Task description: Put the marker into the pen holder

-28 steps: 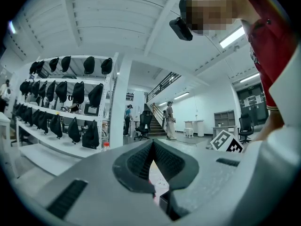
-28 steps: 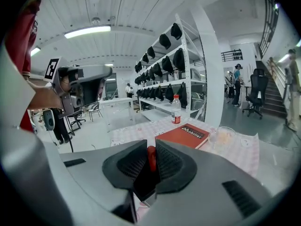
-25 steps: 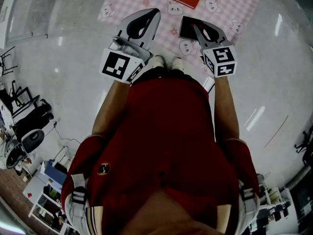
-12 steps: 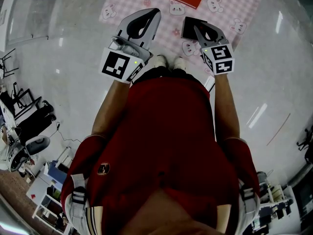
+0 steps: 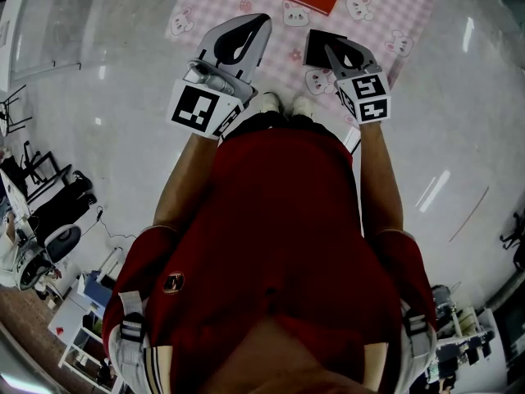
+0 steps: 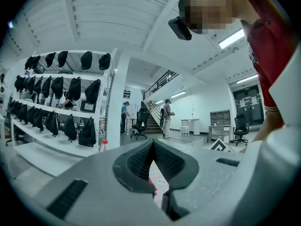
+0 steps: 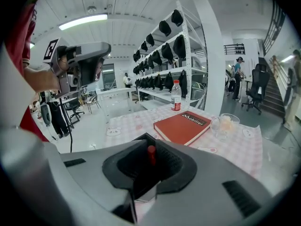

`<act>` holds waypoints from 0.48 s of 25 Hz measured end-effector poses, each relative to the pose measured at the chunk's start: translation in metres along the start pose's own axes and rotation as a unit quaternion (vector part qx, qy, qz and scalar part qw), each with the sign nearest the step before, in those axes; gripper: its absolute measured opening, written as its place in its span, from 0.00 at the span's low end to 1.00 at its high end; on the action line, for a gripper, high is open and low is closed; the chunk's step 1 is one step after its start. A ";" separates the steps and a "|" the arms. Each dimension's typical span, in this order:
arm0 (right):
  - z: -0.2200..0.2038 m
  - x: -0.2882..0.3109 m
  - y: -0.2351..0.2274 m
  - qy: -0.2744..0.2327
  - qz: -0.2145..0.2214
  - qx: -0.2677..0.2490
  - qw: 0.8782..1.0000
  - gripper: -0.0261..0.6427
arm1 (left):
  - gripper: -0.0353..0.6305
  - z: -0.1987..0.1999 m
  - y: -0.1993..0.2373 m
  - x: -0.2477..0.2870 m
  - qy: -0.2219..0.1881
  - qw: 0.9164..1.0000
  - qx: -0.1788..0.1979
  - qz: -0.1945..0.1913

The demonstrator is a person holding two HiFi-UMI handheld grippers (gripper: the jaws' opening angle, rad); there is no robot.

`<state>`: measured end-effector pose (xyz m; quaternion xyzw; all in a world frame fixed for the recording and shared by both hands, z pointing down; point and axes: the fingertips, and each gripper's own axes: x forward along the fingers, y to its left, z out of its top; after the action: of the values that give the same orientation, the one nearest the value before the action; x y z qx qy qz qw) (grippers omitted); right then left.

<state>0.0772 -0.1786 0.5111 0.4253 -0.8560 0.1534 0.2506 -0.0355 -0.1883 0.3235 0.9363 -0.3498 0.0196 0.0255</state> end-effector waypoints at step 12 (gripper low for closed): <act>-0.001 0.004 -0.011 -0.001 -0.040 -0.057 0.998 0.12 | 0.06 -0.007 -0.005 0.006 0.007 1.000 -0.001 -0.008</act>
<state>0.0838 -0.1872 0.5144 0.4446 -0.8456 0.0936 0.2801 -0.0284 -0.1881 0.3312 0.9389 -0.3421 0.0260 0.0289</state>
